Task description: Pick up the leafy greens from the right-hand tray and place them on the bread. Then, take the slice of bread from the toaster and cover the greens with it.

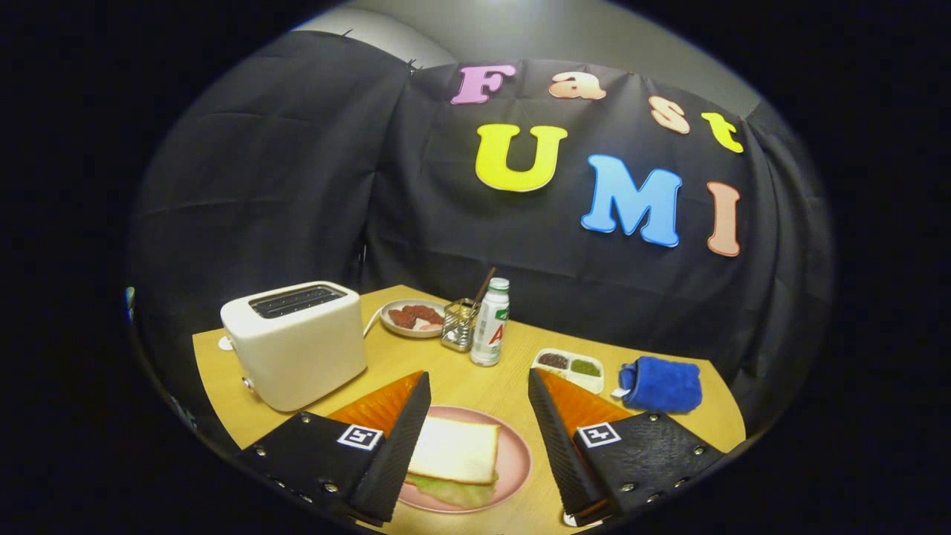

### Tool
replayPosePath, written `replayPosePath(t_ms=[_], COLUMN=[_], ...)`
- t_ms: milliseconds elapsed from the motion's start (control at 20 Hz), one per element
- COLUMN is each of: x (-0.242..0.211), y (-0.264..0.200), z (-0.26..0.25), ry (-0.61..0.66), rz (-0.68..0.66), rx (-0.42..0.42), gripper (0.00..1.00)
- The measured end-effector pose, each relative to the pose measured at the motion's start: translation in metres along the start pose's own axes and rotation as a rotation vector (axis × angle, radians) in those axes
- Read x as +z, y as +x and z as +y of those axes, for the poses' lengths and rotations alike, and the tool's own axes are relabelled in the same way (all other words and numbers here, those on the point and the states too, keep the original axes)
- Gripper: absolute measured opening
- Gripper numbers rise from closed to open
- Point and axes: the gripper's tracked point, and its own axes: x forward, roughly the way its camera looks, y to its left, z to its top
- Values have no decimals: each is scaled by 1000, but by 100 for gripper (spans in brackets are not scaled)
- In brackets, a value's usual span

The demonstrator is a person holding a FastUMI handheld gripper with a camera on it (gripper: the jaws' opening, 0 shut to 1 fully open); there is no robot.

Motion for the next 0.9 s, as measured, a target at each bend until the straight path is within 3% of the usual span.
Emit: replayPosePath(t_ms=[250,900], x=[22,19], y=[-26,-146], z=[-68,-312], ry=[10,169], rz=[-65,-250], rx=[4,-140], gripper=[80,80])
